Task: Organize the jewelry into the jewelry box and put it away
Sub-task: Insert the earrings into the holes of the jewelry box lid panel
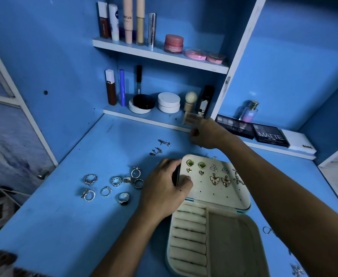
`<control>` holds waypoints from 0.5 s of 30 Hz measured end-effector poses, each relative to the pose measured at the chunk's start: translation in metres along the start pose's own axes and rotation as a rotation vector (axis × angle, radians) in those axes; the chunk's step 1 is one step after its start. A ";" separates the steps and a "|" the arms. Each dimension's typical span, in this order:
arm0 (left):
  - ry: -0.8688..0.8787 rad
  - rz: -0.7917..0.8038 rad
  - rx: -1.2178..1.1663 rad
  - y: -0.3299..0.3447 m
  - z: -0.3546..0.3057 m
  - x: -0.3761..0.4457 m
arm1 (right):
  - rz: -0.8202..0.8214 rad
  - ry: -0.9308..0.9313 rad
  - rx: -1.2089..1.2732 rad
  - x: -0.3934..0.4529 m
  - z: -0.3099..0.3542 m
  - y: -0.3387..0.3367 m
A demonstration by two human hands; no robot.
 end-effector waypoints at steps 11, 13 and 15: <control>0.007 0.001 -0.009 0.000 0.001 0.001 | -0.074 -0.021 0.084 -0.003 -0.005 -0.002; 0.006 0.003 -0.007 -0.001 0.001 0.000 | -0.090 -0.018 0.115 -0.004 -0.005 -0.003; 0.008 0.002 -0.009 -0.001 0.001 0.000 | -0.090 -0.018 0.144 -0.004 -0.006 -0.004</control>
Point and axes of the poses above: each hand's wrist, its own x-axis towards the middle knuckle, its own y-axis out of the palm, z = x × y, the point moved 1 cm from there along x, towards the middle knuckle, and after that the axes turned 13 degrees about y, right-handed, at the moved point
